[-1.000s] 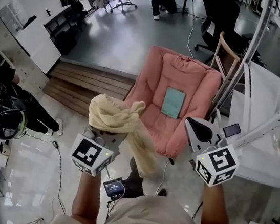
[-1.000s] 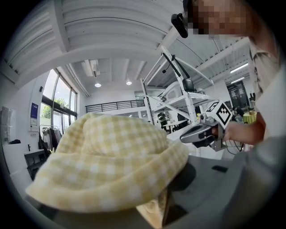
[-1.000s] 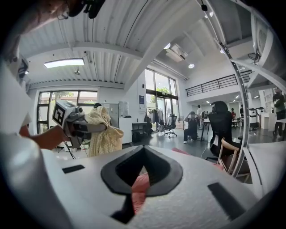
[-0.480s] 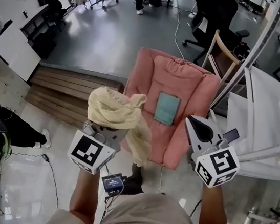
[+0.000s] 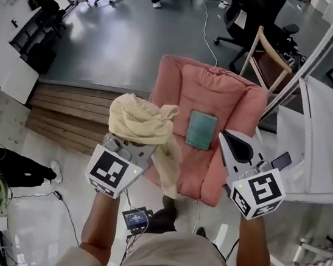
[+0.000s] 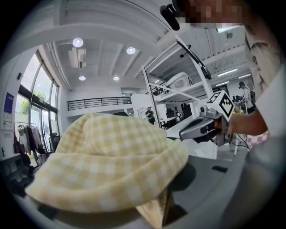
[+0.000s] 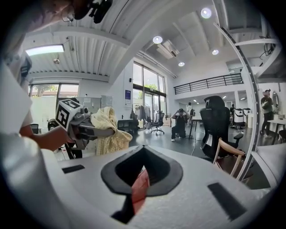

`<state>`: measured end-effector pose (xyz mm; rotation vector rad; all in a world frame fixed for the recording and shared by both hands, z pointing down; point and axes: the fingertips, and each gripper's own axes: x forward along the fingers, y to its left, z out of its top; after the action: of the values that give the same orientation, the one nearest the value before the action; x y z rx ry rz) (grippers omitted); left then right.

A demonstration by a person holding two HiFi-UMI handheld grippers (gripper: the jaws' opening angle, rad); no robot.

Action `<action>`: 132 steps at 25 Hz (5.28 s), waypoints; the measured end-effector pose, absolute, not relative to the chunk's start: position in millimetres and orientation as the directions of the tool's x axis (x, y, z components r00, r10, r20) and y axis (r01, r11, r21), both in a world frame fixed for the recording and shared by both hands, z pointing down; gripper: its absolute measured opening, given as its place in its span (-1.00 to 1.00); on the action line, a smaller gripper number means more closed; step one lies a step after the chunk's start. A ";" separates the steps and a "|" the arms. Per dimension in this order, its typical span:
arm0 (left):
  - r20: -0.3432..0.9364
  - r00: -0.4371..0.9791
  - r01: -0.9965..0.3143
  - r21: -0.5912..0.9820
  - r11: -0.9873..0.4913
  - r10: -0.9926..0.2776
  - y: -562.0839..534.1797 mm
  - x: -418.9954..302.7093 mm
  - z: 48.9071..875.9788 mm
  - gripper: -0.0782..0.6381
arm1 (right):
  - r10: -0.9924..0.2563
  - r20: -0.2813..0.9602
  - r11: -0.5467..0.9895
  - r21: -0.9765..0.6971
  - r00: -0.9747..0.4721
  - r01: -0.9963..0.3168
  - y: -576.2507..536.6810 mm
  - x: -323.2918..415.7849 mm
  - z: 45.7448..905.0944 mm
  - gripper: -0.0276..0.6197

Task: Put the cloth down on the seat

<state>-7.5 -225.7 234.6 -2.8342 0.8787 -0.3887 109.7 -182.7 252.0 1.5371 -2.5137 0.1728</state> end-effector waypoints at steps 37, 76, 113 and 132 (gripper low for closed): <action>0.381 0.716 -0.602 -0.088 -0.794 -0.585 -492.9 -48.6 531.0 -0.36 | -0.818 0.408 0.401 -0.102 -0.406 -0.910 -370.9 57.1 476.7 -0.94; 0.540 0.610 -0.747 0.145 -0.649 -0.581 -534.6 -98.9 778.3 0.09 | -0.676 0.551 0.456 -0.208 -0.489 -0.865 -380.0 10.9 619.0 -0.94; 0.210 0.628 -0.733 -0.162 -0.660 -0.749 -325.2 -88.7 367.7 -0.70 | -0.715 0.340 0.622 -0.089 -0.611 -0.778 -263.6 34.2 387.4 -0.94; 0.052 0.697 -0.680 -0.268 -0.683 -0.715 -126.2 -43.4 180.5 -0.73 | -0.735 0.172 0.669 0.026 -0.656 -0.743 -111.6 64.0 222.2 -0.94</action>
<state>-43.4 -126.2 180.5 -2.6788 1.1175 -0.2240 64.0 -111.6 222.2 1.2122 -2.7136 0.0691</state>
